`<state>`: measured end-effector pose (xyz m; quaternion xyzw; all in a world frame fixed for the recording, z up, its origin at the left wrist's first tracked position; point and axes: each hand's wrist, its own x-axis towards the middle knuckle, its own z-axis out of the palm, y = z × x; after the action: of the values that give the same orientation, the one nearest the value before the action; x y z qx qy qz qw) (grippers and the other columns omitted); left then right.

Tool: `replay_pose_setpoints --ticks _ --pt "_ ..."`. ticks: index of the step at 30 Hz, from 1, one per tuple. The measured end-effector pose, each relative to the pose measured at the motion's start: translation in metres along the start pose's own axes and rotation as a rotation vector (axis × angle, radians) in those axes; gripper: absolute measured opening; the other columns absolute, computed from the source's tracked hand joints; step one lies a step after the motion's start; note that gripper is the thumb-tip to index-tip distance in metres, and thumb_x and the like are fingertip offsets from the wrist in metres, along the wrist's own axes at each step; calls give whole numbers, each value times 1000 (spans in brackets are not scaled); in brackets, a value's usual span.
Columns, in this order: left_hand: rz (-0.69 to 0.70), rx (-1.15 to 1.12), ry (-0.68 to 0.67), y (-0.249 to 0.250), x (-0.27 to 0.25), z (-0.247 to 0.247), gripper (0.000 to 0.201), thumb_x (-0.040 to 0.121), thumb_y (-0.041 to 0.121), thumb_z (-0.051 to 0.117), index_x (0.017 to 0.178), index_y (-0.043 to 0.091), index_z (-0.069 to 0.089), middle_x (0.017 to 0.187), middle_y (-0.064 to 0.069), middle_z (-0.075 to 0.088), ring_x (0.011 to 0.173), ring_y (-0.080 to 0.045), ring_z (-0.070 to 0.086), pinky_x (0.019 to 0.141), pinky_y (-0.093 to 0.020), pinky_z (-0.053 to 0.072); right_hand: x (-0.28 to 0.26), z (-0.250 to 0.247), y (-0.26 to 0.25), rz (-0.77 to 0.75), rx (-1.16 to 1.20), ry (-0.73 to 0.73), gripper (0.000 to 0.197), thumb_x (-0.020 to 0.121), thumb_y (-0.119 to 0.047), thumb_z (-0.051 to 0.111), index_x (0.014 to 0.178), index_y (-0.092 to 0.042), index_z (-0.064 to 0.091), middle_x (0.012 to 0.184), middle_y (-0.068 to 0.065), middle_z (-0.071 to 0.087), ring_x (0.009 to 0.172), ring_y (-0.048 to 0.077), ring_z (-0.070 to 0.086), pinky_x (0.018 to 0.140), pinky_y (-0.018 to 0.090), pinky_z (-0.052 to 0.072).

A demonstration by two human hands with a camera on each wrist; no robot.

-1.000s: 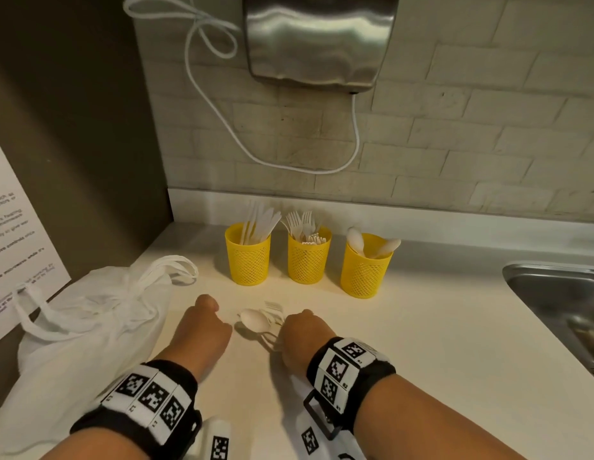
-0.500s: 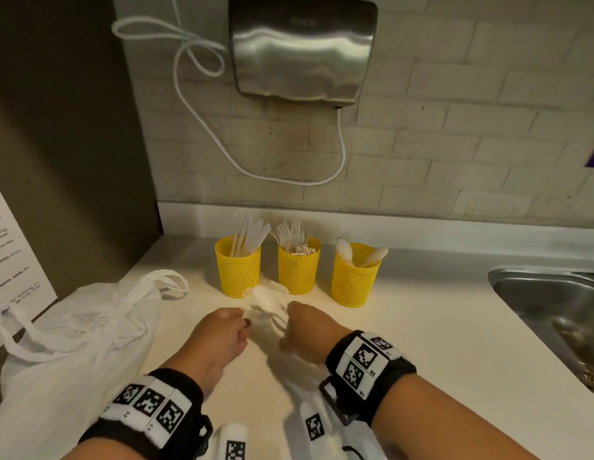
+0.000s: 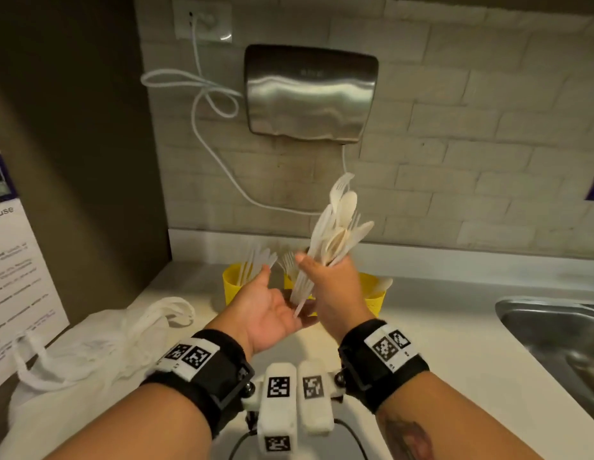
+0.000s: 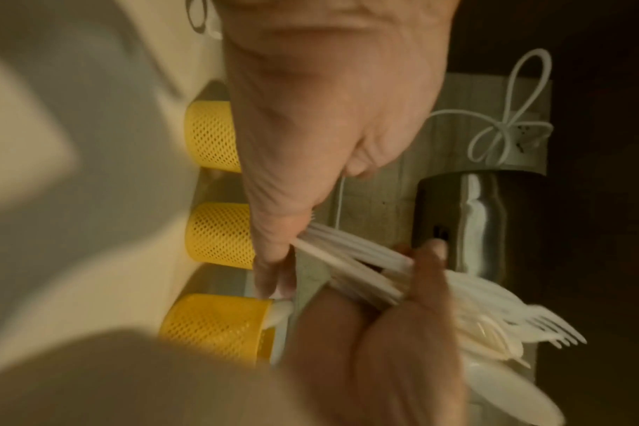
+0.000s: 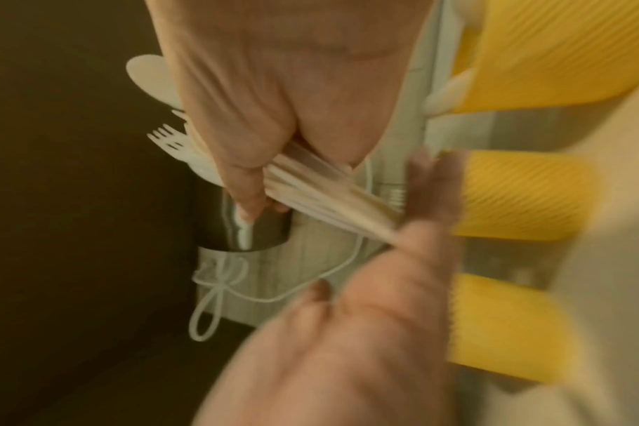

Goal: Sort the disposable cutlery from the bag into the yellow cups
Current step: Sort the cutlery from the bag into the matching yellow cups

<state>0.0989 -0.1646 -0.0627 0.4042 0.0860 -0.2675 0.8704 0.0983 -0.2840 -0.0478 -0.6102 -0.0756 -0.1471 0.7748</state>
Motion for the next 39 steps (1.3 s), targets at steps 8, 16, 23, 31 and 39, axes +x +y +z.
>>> replay_pose_setpoints --ticks 8,16,23,31,39 --pt "-7 157 100 -13 -2 -21 79 91 64 43 135 -2 51 129 -24 58 109 -44 60 102 -60 44 -17 3 21 78 -28 -205 21 80 -4 73 98 -13 71 88 2 73 84 17 68 76 33 54" --pt "39 269 -23 -11 -10 -26 71 93 67 33 126 14 66 127 -12 66 121 -27 57 115 -47 33 -32 -4 43 195 -18 -272 20 83 -4 67 102 -10 68 81 2 71 79 16 67 73 31 53" --pt "350 384 20 12 -5 -11 60 97 56 40 123 9 66 101 -14 76 89 -24 74 80 -36 55 -38 -12 47 199 -156 -355 24 87 0 67 101 -20 68 76 -11 71 69 -1 62 65 14 47" --pt "422 650 -158 -12 -6 -12 81 70 80 59 127 23 57 103 -8 71 73 -13 66 56 -27 47 -35 -11 47 236 -116 -289 9 88 1 61 93 -6 63 69 7 58 59 16 51 57 29 45" --pt "681 759 215 -17 10 -4 35 81 19 78 109 27 59 101 1 73 95 -18 70 90 -44 57 -31 -10 63 110 -536 -341 42 82 -14 69 123 -19 59 106 0 71 94 13 67 80 31 54"
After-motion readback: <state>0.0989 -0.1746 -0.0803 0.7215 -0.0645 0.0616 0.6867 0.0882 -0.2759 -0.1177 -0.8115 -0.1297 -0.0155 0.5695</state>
